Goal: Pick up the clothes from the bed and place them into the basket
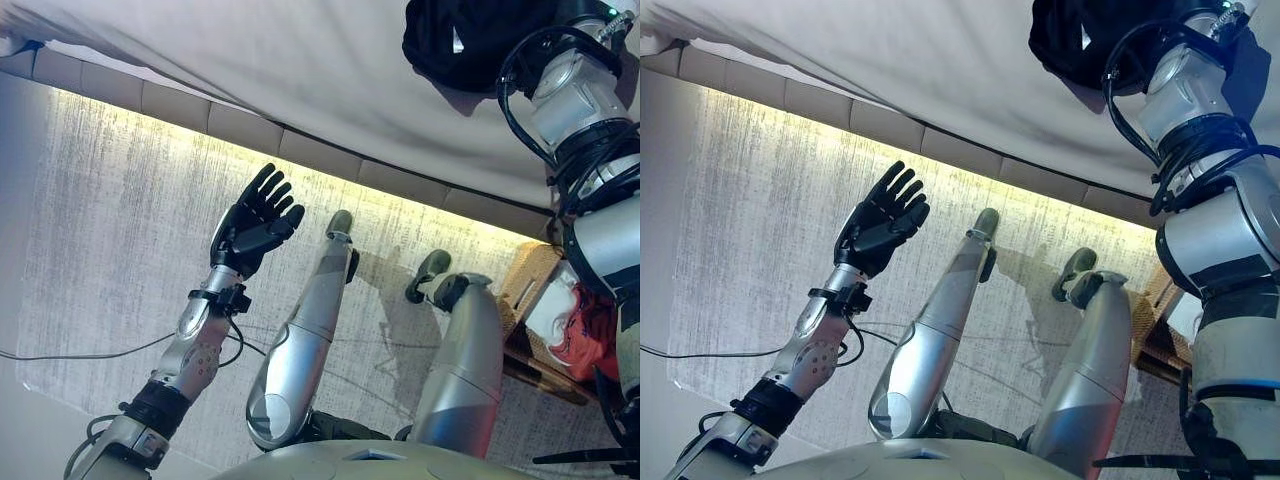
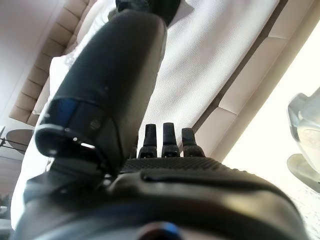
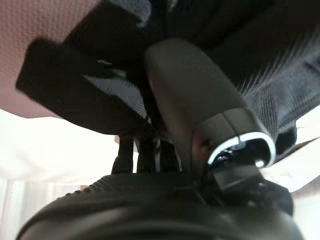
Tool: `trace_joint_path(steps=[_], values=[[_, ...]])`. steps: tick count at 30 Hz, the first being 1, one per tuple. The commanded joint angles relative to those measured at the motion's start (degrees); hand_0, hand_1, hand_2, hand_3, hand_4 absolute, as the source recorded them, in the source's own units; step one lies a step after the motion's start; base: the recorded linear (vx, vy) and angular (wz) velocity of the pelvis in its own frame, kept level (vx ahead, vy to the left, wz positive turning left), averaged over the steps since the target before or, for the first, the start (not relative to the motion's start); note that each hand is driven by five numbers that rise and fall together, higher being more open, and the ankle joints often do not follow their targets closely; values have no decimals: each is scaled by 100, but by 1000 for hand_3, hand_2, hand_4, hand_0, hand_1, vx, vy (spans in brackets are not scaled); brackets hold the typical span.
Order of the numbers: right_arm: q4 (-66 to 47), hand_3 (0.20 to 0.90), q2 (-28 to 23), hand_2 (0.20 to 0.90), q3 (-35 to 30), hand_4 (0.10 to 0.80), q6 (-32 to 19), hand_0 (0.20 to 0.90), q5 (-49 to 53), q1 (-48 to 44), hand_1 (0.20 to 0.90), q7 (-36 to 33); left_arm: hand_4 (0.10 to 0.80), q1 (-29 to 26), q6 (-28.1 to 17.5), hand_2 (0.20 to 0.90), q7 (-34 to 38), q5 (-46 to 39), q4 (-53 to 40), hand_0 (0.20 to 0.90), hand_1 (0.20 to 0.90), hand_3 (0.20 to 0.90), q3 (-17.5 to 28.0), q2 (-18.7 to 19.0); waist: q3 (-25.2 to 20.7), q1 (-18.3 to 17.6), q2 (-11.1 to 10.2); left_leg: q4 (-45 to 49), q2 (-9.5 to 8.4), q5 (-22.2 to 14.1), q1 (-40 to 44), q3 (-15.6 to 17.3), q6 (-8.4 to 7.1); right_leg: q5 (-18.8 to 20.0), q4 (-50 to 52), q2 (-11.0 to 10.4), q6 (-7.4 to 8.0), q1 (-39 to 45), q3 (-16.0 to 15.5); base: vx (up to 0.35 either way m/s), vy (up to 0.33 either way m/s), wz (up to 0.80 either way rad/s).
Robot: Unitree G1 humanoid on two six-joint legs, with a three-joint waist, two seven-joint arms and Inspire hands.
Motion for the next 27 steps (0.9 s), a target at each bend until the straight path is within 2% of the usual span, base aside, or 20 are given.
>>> trace_joint_path(steps=[1,6,12,19,22,23,27], values=[[-62,200,-239,300,140,100,-248,300,205,-283,300,-350,800,52,-566,900,-177,-39,-704,900,900,900,283,130,-252,116,194,972,-94,-1283,264,455,624,-455,276,488,-338,448,-195,-29,0,-6],[-100,200,-318,300,16,100,-414,300,338,-304,300,-541,800,86,-633,900,-139,12,-619,900,900,900,273,135,-252,59,140,856,-58,-1276,677,477,599,-426,89,511,-373,840,-221,-25,3,-7],[-63,200,-319,300,-1,100,-565,300,354,-330,300,-593,800,24,-672,900,-131,54,-411,900,900,900,285,129,-252,-13,0,405,30,-1145,1561,521,561,-353,-404,511,-384,1707,-256,-4,6,-5],[-259,200,-482,300,-271,100,-846,300,545,-161,300,-745,800,-86,-400,900,-57,200,-196,900,900,900,299,56,-355,-125,-246,-489,173,-972,2734,564,503,-195,-1225,500,-323,2876,-254,32,4,-9],[-531,200,-637,300,-421,100,-995,300,662,33,300,-763,800,-61,-306,900,32,332,-89,900,900,900,262,55,-564,-229,-396,-1045,298,-829,3206,610,452,-26,-1816,554,-270,3360,-217,46,6,-34],[-647,200,-707,300,-472,100,-1026,300,715,119,300,-745,800,-52,-251,900,41,374,-35,900,900,900,266,52,-681,-291,-464,-1341,340,-609,3331,637,436,185,-2152,562,-280,3504,-233,27,25,-37],[-1070,200,-939,300,-659,100,-1183,300,552,529,300,-699,800,-75,-134,900,72,479,91,900,900,900,257,24,-1003,-520,-617,-2365,556,-359,4089,807,338,523,-3241,637,-151,4224,-145,64,27,3]])
